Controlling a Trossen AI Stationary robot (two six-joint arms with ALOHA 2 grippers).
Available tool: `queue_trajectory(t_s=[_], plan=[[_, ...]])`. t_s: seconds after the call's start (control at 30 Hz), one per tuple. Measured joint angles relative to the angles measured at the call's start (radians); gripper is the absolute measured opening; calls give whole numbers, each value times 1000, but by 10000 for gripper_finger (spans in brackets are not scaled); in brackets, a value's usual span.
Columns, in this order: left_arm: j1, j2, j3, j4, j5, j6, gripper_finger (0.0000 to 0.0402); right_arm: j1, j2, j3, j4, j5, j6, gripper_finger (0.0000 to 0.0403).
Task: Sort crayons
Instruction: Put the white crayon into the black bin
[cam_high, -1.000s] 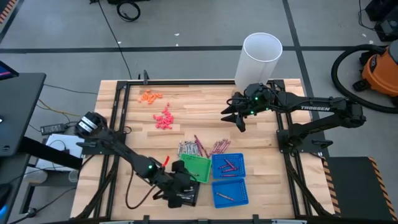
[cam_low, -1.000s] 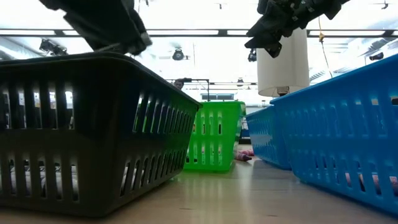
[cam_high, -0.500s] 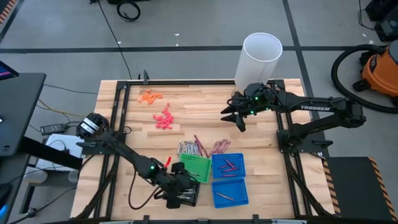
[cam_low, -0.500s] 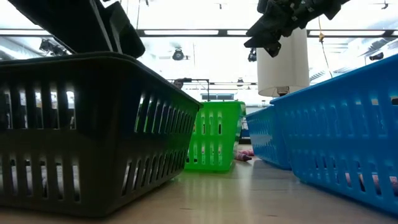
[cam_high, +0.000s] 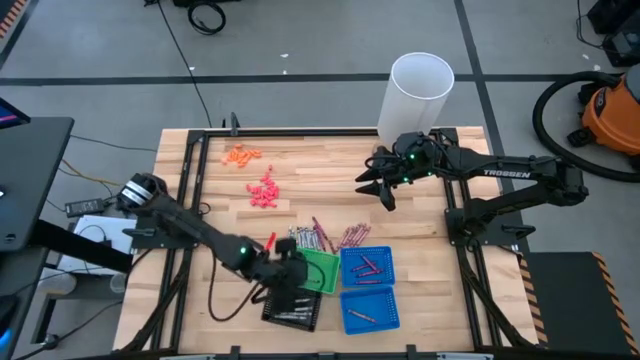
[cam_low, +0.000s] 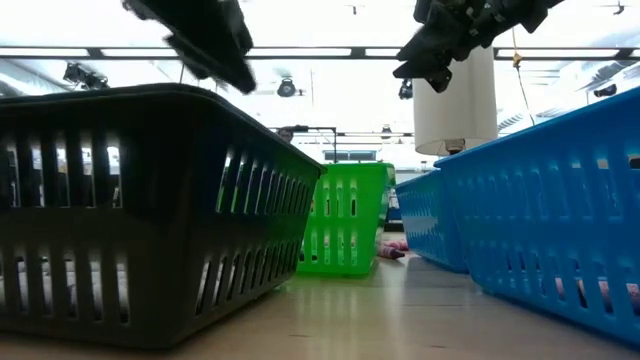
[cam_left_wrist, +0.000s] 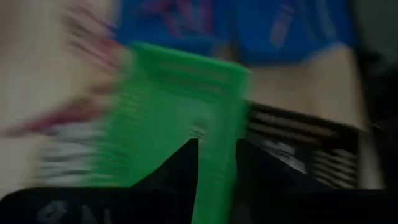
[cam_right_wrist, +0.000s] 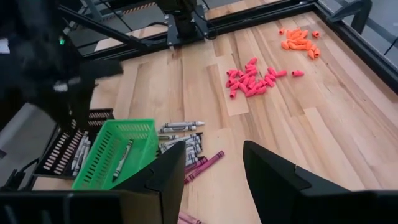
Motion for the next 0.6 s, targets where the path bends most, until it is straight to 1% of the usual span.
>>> queue_trajectory(t_s=[0.07, 0.1, 0.23, 0.3, 0.4, 0.5, 0.6], plan=[[33, -21, 0, -37, -65, -13, 117, -8, 4, 0, -3, -1, -1, 169], [53, -25, -5, -53, -80, -38, 116, -11, 5, 0, -8, -2, 0, 169], [141, -28, -27, -81, -83, -182, 116, -17, 5, 0, -9, 22, -13, 169], [184, -29, -40, -93, -66, -261, 116, -20, 5, 0, -8, 42, -27, 169], [242, -28, -82, -107, -30, -387, 116, -26, 5, 0, -8, 43, -31, 169], [298, -28, -120, -105, 29, -491, 116, -32, 5, 0, -8, 42, -30, 169], [350, -28, -152, -114, 37, -635, 116, -33, 5, 0, -8, 42, -30, 169]])
